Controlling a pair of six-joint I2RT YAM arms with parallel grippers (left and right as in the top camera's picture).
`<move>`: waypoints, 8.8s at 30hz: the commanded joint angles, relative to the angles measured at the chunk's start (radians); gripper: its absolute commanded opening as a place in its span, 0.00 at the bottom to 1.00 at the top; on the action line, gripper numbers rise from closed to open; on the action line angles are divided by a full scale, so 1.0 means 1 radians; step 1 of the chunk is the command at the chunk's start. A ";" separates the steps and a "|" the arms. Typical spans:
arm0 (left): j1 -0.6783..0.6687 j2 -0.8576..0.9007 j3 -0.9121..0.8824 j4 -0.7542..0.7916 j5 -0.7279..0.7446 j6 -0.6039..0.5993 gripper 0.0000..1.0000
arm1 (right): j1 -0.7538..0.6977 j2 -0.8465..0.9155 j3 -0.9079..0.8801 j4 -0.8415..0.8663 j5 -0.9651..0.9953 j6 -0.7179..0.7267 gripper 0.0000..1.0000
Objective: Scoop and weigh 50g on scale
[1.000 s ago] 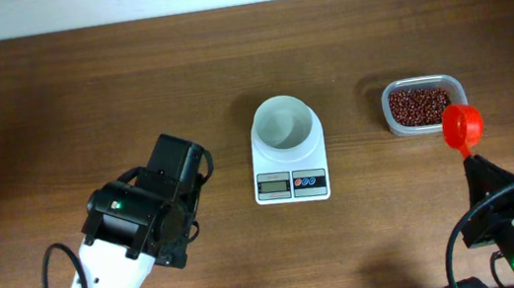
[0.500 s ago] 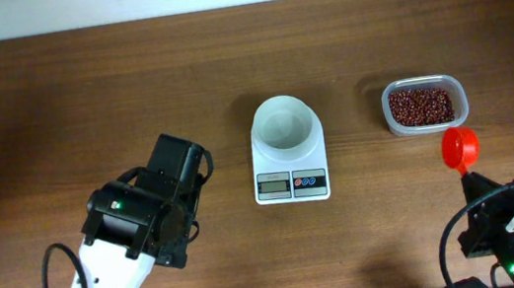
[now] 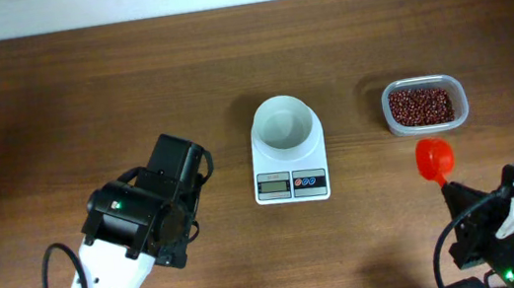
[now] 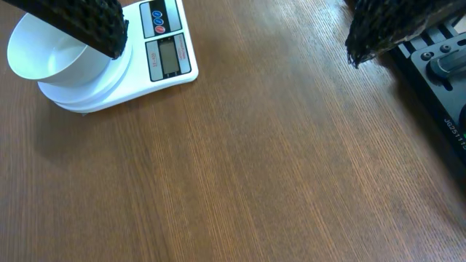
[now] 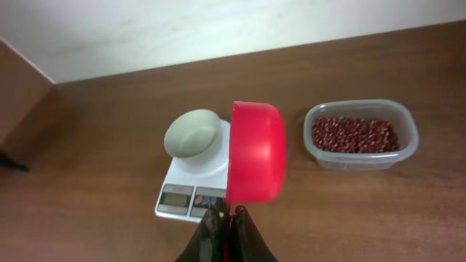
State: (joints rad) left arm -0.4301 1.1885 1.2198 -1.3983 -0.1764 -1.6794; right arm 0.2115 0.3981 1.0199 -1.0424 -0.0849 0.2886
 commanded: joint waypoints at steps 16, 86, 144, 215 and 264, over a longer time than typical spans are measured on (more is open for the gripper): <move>0.005 -0.004 0.010 -0.002 -0.011 0.002 0.99 | -0.003 0.109 0.011 0.022 0.262 -0.166 0.04; -0.171 0.166 0.010 0.288 0.037 0.978 0.00 | -0.311 0.723 0.246 -0.089 0.017 -0.207 0.04; -0.430 0.769 0.009 0.775 -0.123 0.696 0.00 | -0.311 0.608 0.246 -0.254 0.043 -0.207 0.04; 0.132 -0.002 0.168 0.086 0.536 2.360 0.99 | -0.311 0.607 0.246 -0.131 -0.088 -0.067 0.04; 0.132 0.014 0.179 0.072 0.468 2.362 0.99 | -0.311 1.028 0.463 -0.154 0.077 -0.308 0.04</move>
State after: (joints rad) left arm -0.3050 1.2007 1.3788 -1.3258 0.2943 0.6670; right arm -0.0921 1.3544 1.4628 -1.2015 -0.0727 0.0017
